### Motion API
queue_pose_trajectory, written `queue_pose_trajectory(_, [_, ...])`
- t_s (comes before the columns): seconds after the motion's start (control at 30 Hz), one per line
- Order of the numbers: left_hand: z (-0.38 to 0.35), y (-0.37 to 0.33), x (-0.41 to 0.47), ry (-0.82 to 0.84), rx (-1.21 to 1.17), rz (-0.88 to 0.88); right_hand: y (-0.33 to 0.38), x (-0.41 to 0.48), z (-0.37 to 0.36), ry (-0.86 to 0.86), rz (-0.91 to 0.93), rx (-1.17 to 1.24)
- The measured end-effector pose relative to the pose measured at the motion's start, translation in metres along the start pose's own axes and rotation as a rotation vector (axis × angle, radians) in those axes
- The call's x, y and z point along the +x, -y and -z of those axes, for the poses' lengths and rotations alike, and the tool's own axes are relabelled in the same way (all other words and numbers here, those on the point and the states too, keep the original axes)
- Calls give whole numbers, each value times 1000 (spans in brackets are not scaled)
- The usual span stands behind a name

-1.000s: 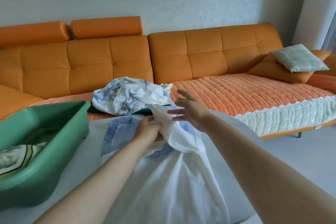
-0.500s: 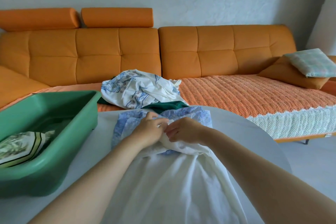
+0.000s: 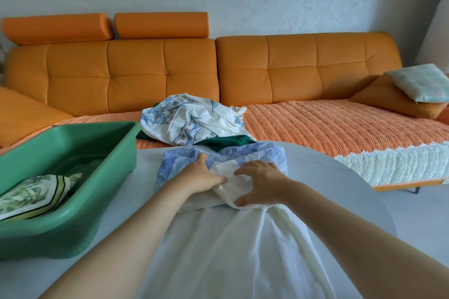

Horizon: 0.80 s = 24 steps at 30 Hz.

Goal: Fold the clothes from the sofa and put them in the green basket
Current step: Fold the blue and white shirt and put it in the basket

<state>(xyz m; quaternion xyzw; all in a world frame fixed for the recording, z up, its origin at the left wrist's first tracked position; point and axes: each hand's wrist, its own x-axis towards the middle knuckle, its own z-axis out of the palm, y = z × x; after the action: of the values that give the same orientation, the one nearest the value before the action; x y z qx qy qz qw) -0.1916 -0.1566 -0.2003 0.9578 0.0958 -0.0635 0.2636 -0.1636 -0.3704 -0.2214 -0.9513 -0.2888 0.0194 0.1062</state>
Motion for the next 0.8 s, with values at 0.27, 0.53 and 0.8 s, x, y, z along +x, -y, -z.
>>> queue_pose_trajectory(0.27, [19,12,3,-135,-140,-130,6,4,4,-17,-51,23])
queue_pose_trajectory(0.53, [8,18,2,-166,449,-85,3,14,-3,108,-145,-98])
queue_pose_trajectory(0.8, [-34,29,17,-19,449,-199,-4,25,-20,123,-327,-113])
